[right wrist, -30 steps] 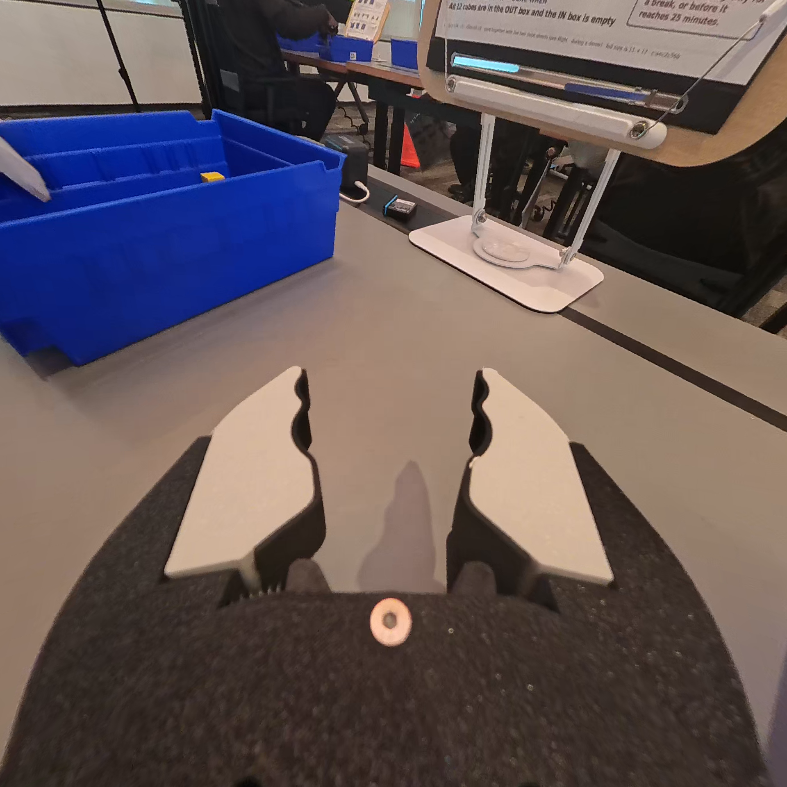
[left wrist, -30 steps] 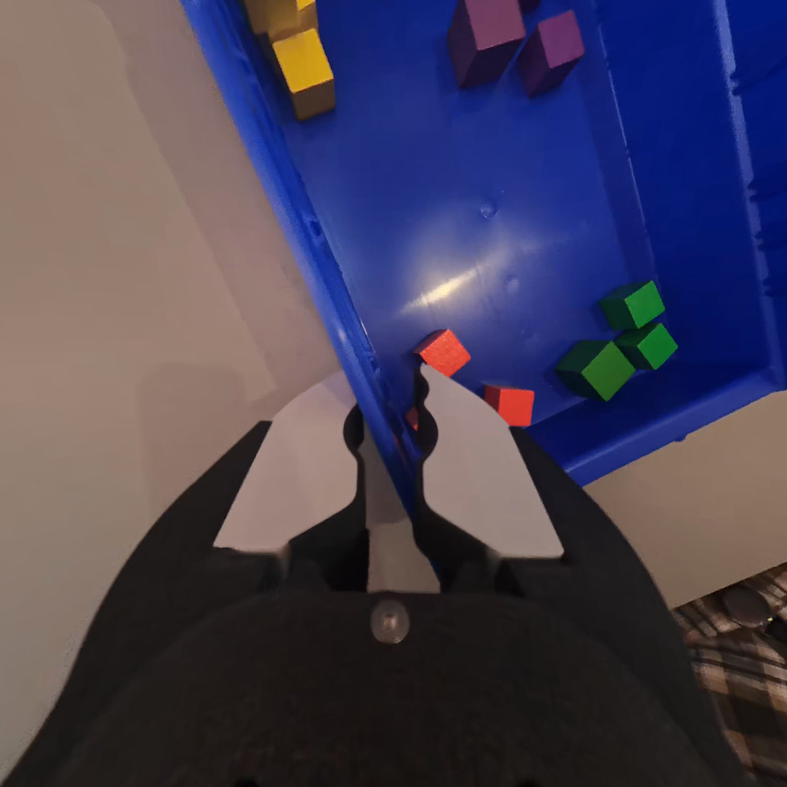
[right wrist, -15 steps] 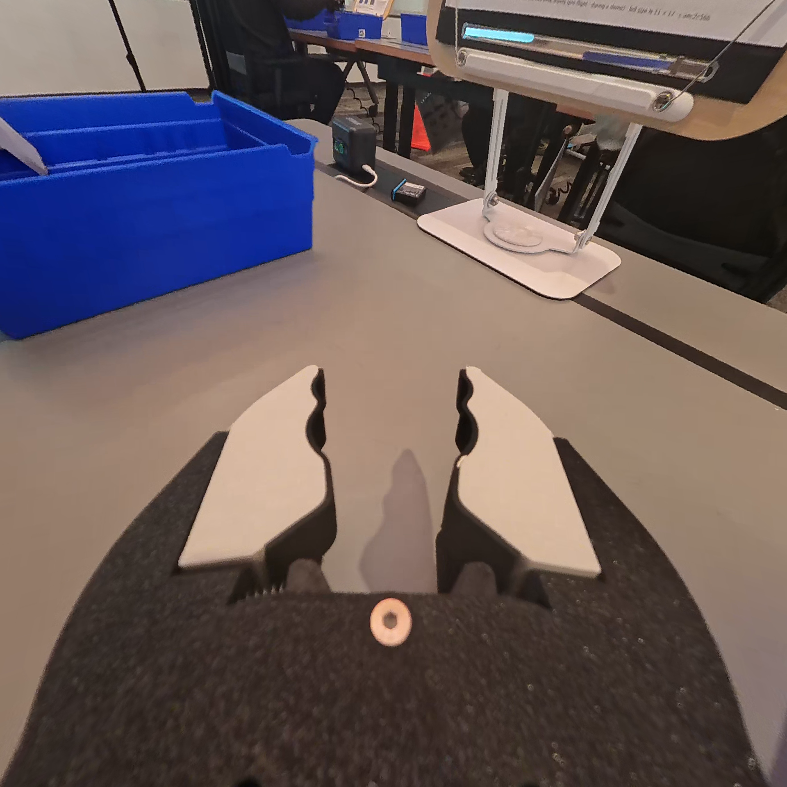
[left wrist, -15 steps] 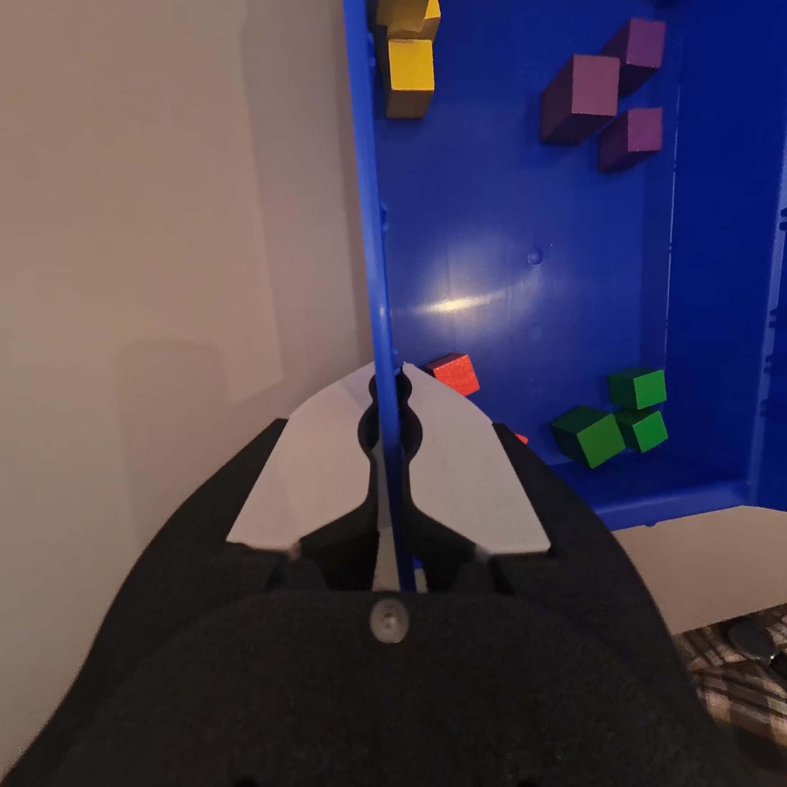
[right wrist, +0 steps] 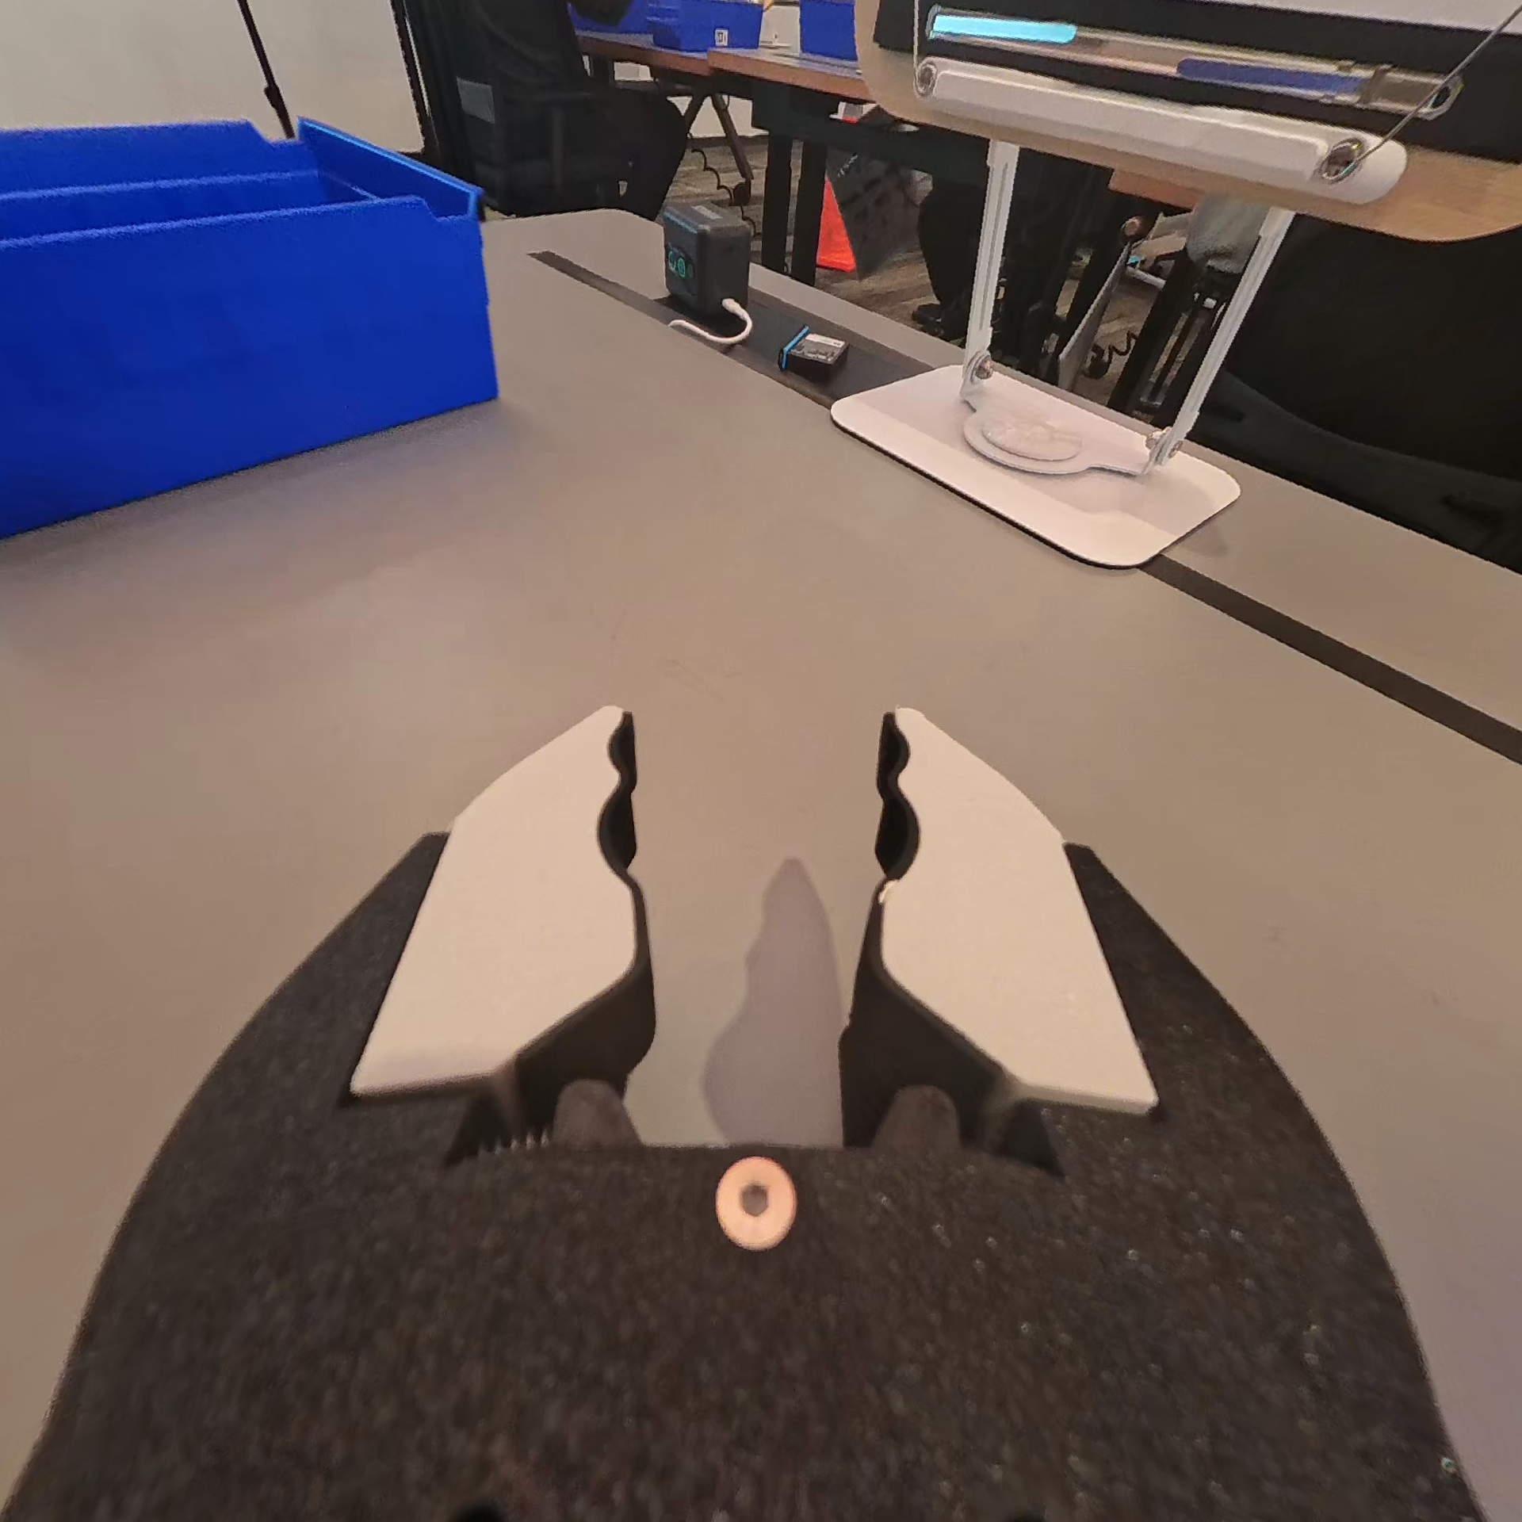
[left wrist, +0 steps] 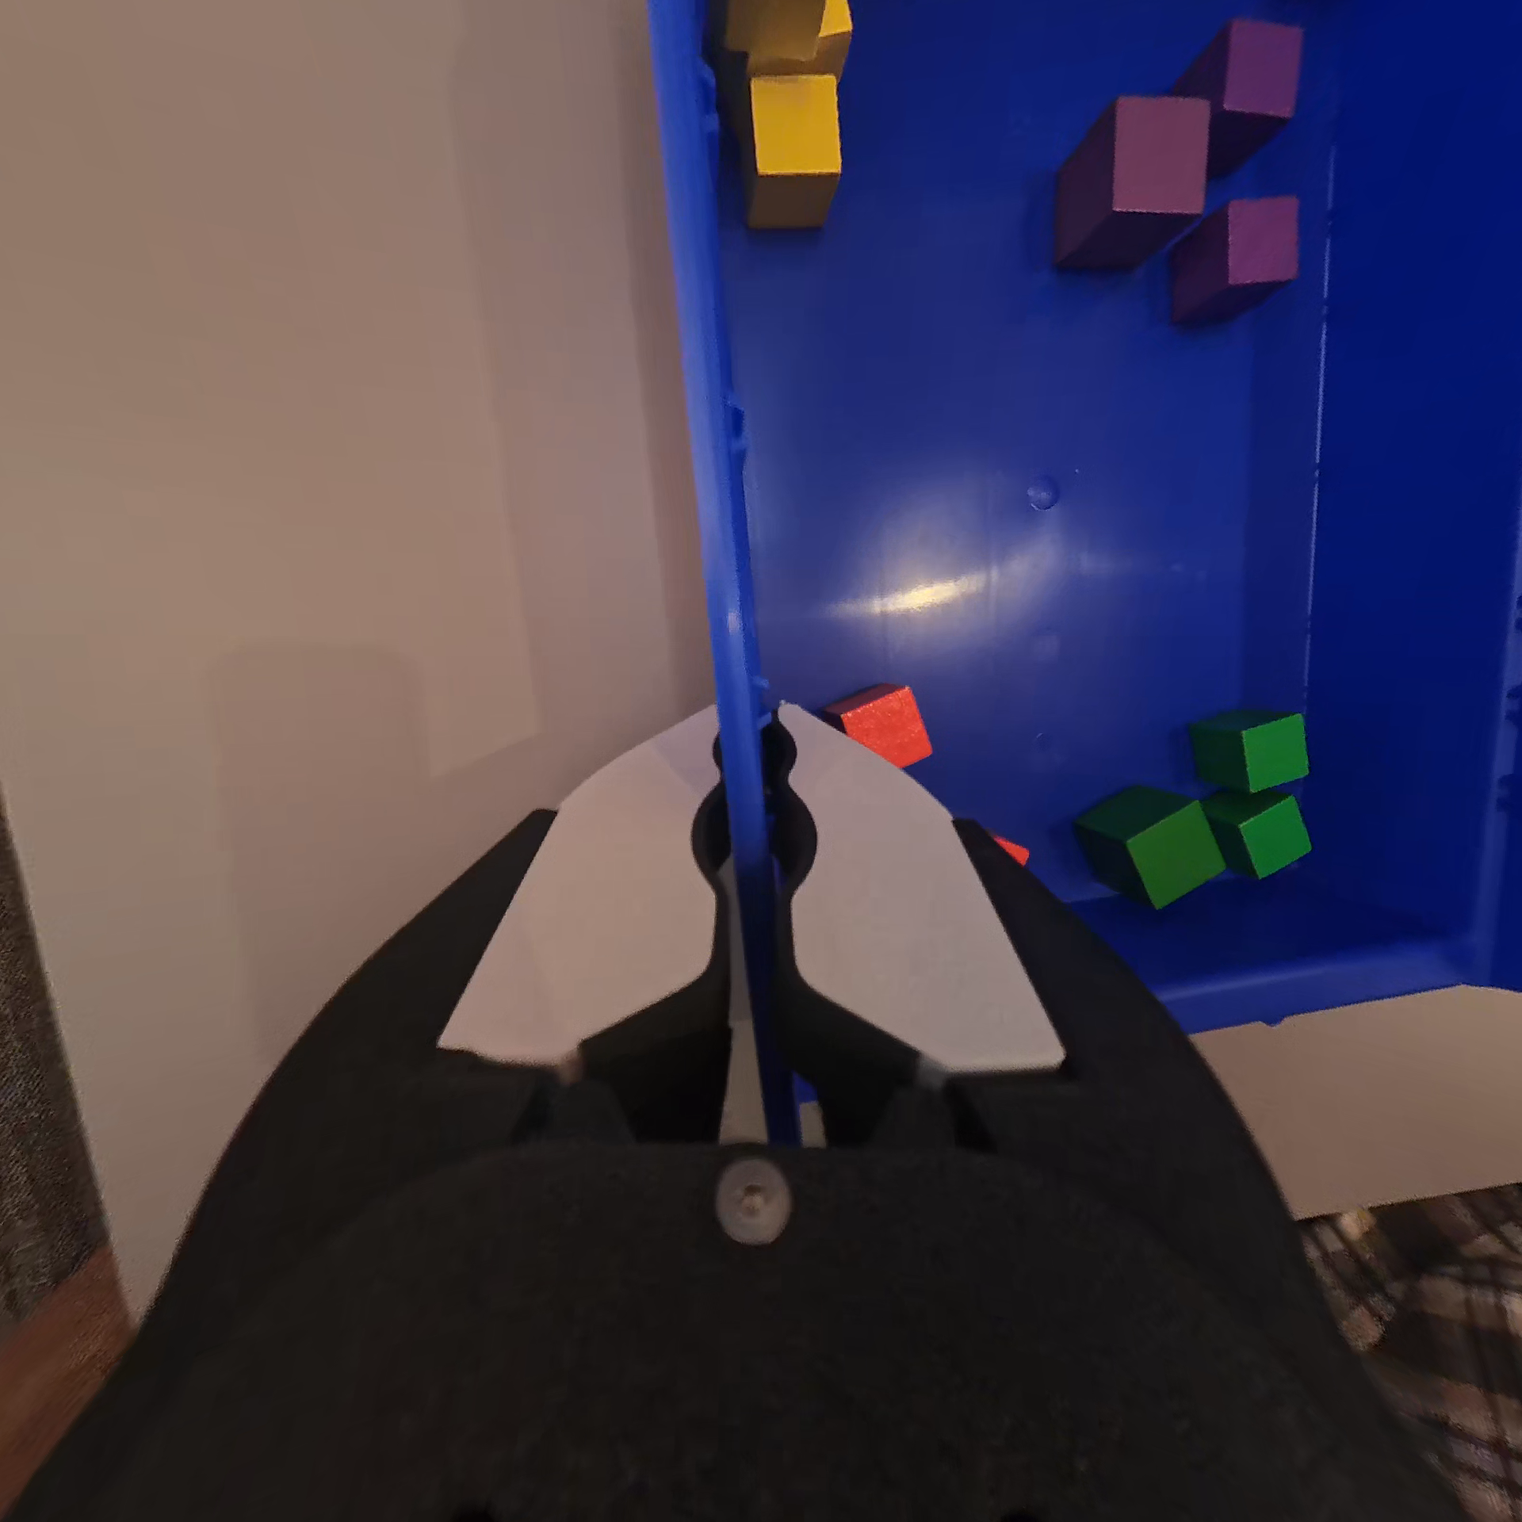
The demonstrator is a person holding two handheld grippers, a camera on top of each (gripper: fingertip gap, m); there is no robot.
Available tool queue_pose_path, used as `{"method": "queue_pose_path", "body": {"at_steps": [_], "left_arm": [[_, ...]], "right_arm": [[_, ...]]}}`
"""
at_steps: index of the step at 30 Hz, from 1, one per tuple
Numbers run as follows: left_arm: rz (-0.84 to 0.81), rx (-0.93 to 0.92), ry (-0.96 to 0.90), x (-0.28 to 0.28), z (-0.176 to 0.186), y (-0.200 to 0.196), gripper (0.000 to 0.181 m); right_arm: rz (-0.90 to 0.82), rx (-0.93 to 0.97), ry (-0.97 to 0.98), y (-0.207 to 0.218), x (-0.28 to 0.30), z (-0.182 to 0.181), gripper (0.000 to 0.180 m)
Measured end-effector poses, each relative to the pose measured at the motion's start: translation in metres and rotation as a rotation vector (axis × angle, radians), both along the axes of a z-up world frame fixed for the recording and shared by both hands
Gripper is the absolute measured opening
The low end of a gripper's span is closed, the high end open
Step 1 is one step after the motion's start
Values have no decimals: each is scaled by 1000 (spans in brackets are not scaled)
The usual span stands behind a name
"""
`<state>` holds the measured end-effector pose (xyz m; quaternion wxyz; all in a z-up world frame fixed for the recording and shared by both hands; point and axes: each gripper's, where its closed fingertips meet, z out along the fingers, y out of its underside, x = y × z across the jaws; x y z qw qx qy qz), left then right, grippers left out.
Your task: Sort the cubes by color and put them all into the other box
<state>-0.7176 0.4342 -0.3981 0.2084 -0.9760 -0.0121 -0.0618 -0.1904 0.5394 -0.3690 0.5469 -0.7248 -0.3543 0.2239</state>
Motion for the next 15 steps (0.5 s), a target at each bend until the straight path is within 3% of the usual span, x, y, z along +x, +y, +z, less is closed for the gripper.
{"method": "queue_pose_path", "body": {"at_steps": [15], "left_arm": [[11, -18, 9, -60, 0, -3, 5]], "right_arm": [[16, -27, -5, -1, -2, -5, 52]]}}
